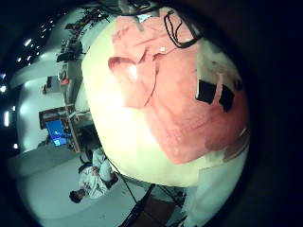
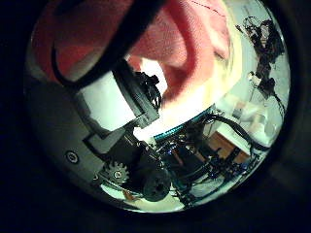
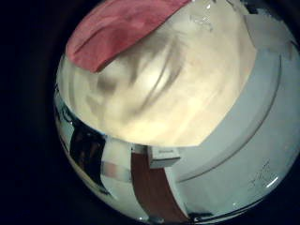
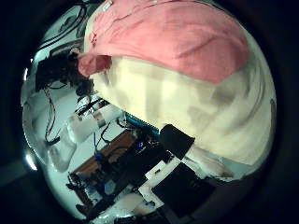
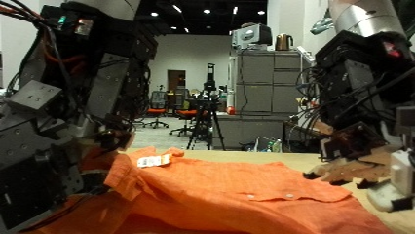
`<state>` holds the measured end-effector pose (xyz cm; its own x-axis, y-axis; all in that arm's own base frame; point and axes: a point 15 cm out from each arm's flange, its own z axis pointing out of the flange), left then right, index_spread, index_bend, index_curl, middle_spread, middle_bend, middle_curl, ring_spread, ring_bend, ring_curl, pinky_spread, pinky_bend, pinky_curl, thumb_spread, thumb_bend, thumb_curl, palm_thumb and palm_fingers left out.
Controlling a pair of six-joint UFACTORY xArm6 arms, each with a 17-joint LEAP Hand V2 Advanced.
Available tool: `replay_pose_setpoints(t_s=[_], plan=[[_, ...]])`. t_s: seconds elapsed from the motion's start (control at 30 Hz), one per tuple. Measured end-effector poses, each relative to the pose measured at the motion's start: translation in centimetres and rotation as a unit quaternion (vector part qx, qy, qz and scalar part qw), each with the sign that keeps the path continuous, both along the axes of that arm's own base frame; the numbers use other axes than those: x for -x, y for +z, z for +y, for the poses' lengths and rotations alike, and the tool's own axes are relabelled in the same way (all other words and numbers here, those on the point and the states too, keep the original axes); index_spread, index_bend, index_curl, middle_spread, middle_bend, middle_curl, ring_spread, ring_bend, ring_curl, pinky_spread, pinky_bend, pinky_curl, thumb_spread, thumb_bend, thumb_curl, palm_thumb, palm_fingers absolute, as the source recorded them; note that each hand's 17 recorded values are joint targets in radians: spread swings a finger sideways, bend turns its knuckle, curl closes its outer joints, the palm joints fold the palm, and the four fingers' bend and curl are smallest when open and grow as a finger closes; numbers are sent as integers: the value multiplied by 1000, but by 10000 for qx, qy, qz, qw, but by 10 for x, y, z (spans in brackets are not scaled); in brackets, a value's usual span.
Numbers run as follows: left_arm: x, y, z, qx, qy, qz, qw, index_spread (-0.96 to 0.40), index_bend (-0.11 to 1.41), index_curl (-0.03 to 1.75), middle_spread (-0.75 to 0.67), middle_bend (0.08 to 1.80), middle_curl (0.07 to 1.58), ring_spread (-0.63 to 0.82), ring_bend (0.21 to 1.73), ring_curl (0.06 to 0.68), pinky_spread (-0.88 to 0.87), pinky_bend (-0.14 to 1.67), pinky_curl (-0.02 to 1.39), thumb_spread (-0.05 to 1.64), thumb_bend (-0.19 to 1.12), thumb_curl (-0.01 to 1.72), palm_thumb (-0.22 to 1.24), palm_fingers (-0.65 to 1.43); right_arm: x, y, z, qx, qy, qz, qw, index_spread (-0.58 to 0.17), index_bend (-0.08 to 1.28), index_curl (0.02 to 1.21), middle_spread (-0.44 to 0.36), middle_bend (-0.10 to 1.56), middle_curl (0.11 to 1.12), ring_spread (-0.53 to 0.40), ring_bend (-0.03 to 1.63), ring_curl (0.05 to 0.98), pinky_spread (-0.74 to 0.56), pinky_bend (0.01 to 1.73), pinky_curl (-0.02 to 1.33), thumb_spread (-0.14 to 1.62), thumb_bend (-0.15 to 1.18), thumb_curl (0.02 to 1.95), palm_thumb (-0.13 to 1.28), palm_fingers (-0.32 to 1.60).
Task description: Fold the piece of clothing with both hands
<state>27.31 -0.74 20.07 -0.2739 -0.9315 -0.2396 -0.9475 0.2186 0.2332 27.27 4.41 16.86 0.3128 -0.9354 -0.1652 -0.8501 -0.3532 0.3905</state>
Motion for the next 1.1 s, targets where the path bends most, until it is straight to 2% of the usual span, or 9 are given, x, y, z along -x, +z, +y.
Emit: replay_pose_setpoints(t_s=[0.5, 0.63, 0.73, 0.83, 0.97, 1.0, 1.03, 1.07, 1.1], plan=[[-11, 24, -2, -117, -62, 4, 9999, -642, 550, 808, -488, 1079, 620, -503, 1134, 488, -636, 1154, 548, 1258, -12, 257, 541, 1174, -3, -19, 5, 369, 255, 57, 9990, -203, 166, 296, 1, 234, 365, 58, 395, 273, 160, 185, 303, 949, -6, 322, 686, 301], [-12, 26, -2, -133, -54, 13, 9999, -648, 541, 820, -489, 1079, 618, -504, 1134, 488, -637, 1154, 547, 1258, -12, 257, 541, 1174, -18, -24, 0, 571, 243, -252, 9978, -228, 149, 289, -64, 270, 383, -64, 519, 298, -34, 259, 303, 938, -6, 342, 775, 507], [-12, 27, -1, -150, -80, 25, 9999, -652, 533, 829, -489, 1079, 617, -504, 1133, 488, -637, 1154, 546, 1258, -12, 257, 541, 1175, -12, -34, -1, 627, 176, -282, 9975, -276, 144, 278, -136, 312, 413, -190, 663, 346, -305, 461, 343, 925, -11, 354, 827, 782], [-12, 28, -1, -170, -81, 13, 9998, -655, 527, 837, -491, 1082, 618, -504, 1133, 488, -637, 1154, 546, 1258, -12, 256, 541, 1176, -15, -36, 0, 612, 154, -422, 9971, -325, 172, 292, -198, 377, 456, -271, 738, 392, -473, 572, 384, 911, -14, 364, 870, 896], [-13, 32, -1, -180, -78, 25, 9998, -659, 517, 845, -491, 1084, 618, -504, 1133, 488, -637, 1155, 545, 1258, -12, 256, 541, 1174, -24, -36, 1, 574, 109, -604, 9965, -381, 196, 322, -269, 481, 518, -321, 796, 430, -597, 653, 414, 898, -21, 370, 886, 1065], [-13, 33, -1, -178, -80, 20, 9998, -661, 514, 847, -491, 1084, 618, -504, 1133, 488, -637, 1155, 545, 1258, -12, 256, 541, 1174, -27, -36, 1, 558, 94, -657, 9962, -401, 297, 367, -280, 552, 552, -324, 830, 451, -602, 692, 436, 899, -14, 373, 903, 1319], [-14, 35, -1, -176, -78, 7, 9998, -662, 512, 849, -492, 1084, 618, -504, 1133, 488, -637, 1155, 545, 1258, -12, 256, 541, 1174, -30, -34, 1, 534, 77, -743, 9958, -411, 345, 388, -288, 593, 571, -326, 853, 466, -607, 723, 451, 897, -13, 376, 916, 1333], [-14, 36, -1, -178, -73, 14, 9998, -663, 510, 850, -492, 1084, 618, -504, 1133, 488, -637, 1155, 545, 1258, -12, 256, 541, 1175, -34, -30, 2, 513, 57, -839, 9951, -425, 515, 448, -299, 68, 409, -326, 996, 513, -614, 861, 499, 899, -13, 377, 921, 1088], [-13, 36, 0, -184, -66, 34, 9998, -664, 511, 854, -492, 1083, 618, -504, 1132, 488, -637, 1154, 544, 1258, -12, 256, 541, 1177, -37, -27, 2, 494, 39, -930, 9944, -430, 675, 505, -301, -100, 337, -318, 1092, 536, -597, 982, 535, 901, -18, 376, 927, 1116]])
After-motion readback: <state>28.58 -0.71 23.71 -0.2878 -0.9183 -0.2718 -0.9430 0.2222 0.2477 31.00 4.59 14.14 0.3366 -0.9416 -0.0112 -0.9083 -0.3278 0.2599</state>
